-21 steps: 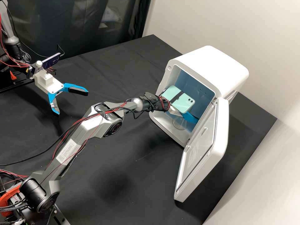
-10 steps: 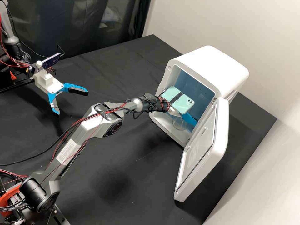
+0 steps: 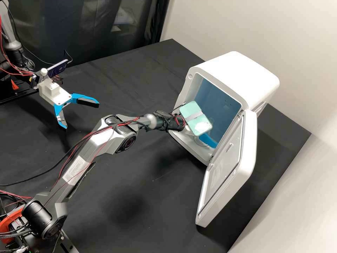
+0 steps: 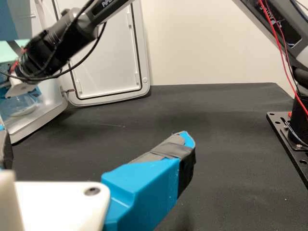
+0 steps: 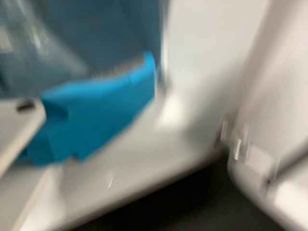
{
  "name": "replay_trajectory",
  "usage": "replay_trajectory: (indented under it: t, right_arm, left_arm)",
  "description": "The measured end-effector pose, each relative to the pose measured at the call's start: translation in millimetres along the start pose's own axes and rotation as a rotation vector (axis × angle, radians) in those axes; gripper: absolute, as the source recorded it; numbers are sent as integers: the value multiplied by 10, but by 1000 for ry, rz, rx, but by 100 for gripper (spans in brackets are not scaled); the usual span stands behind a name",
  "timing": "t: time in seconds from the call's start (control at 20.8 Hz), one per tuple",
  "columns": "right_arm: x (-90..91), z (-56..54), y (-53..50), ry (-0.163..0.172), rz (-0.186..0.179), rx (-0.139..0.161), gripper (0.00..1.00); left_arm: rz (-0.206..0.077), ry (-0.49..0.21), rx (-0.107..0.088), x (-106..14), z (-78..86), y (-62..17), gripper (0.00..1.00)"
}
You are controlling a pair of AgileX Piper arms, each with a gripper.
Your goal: Place the flask in the incubator
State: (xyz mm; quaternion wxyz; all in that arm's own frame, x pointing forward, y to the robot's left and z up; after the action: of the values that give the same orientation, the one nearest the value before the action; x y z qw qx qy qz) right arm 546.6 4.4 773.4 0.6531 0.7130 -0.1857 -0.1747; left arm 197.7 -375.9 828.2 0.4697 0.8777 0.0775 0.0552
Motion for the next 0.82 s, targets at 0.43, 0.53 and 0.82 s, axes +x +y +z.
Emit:
replay_trajectory:
  t: [0.43,0.53,0.82]
  right_arm:
    - [-374,93,-213,135,-74,-60,100]
    - [-405,114,-224,146,-83,-73,100]
    - [-422,122,-223,156,-80,-69,100]
  left_arm:
    - [4,8,-4,0,-1,5,100]
    - [9,12,-6,-2,-4,13,100]
    - [11,19,-10,-1,-4,14,100]
